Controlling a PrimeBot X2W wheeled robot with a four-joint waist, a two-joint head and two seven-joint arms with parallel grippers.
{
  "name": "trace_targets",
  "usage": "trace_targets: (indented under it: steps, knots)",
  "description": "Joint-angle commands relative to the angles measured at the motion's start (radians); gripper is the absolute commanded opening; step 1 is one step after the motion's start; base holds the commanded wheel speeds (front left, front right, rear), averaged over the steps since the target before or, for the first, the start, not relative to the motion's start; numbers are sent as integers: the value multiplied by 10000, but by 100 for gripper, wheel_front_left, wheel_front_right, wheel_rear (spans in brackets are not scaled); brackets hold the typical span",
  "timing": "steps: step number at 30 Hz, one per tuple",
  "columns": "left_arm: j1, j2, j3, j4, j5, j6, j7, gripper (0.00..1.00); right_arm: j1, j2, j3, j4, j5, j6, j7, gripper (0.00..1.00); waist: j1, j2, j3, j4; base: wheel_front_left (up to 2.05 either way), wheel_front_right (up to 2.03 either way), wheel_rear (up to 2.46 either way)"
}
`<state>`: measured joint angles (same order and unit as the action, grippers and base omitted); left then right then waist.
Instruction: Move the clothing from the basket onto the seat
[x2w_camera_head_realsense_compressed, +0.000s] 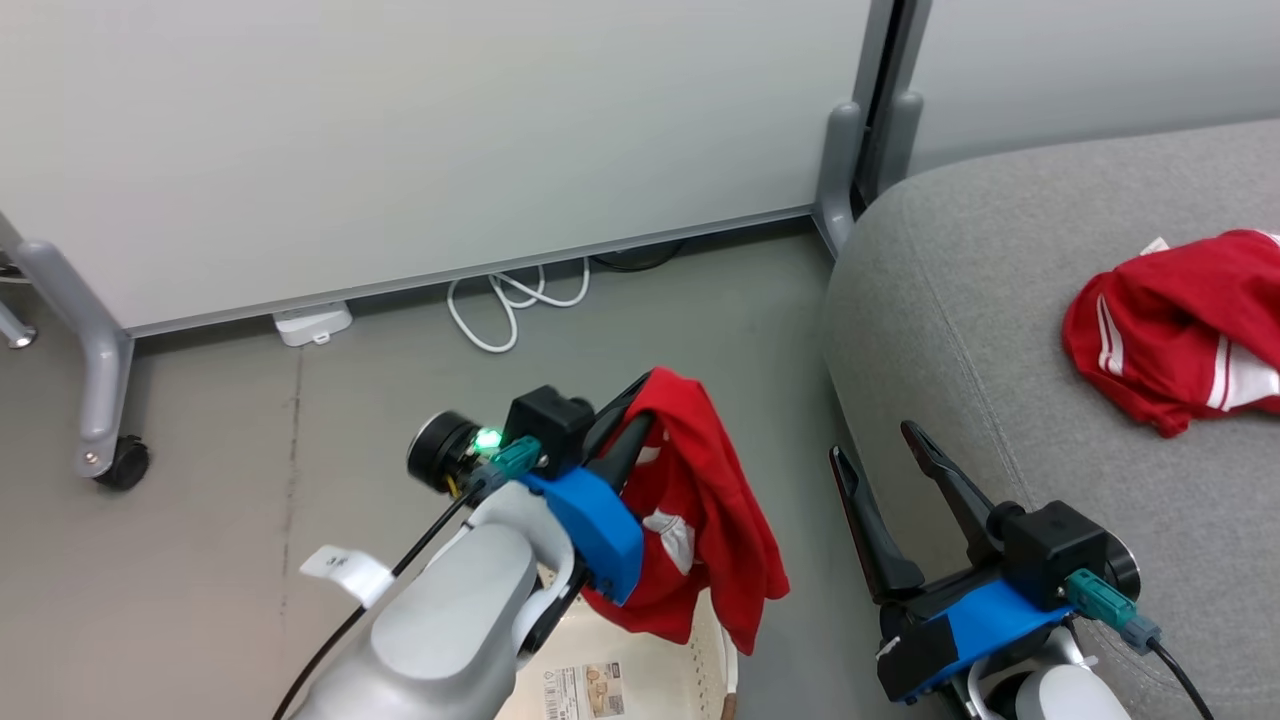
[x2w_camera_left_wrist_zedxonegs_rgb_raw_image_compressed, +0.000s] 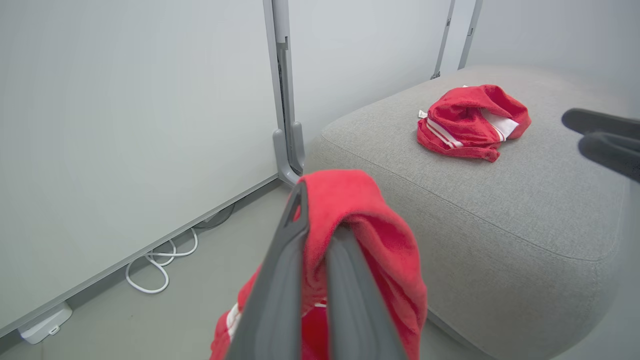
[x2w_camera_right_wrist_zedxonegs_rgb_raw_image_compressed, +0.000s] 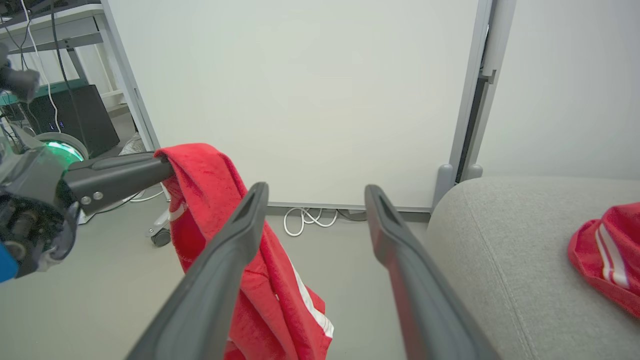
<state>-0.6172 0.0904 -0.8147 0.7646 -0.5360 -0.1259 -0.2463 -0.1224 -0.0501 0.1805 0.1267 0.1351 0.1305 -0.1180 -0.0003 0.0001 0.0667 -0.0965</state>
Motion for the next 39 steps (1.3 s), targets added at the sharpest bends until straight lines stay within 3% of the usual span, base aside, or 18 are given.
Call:
trace_targets:
  steps: [1, 14, 27, 39]
  knots:
    - [-356, 53, -193, -171, -75, -71, 108, 0, 154, -5, -19, -63, -47, 5, 61, 100, 3, -1, -145, 191, 0, 0, 0]
    - [-1757, -27, -1324, -425, -866, -72, 735, 0, 388, -5, 302, 87, 45, 5, 275, 100, 3, -1, -554, 499, 0, 0, 0]
    - [-1956, -138, -1829, -224, -1411, -42, 478, 0, 38, -5, 540, 362, -118, 5, 676, 100, 3, -1, -523, 555, 0, 0, 0]
    - [-2135, -232, -2260, -180, -1663, -43, 368, 0, -1506, -5, 836, 2198, -79, 5, 1183, 100, 3, -1, -387, 728, 0, 0, 0]
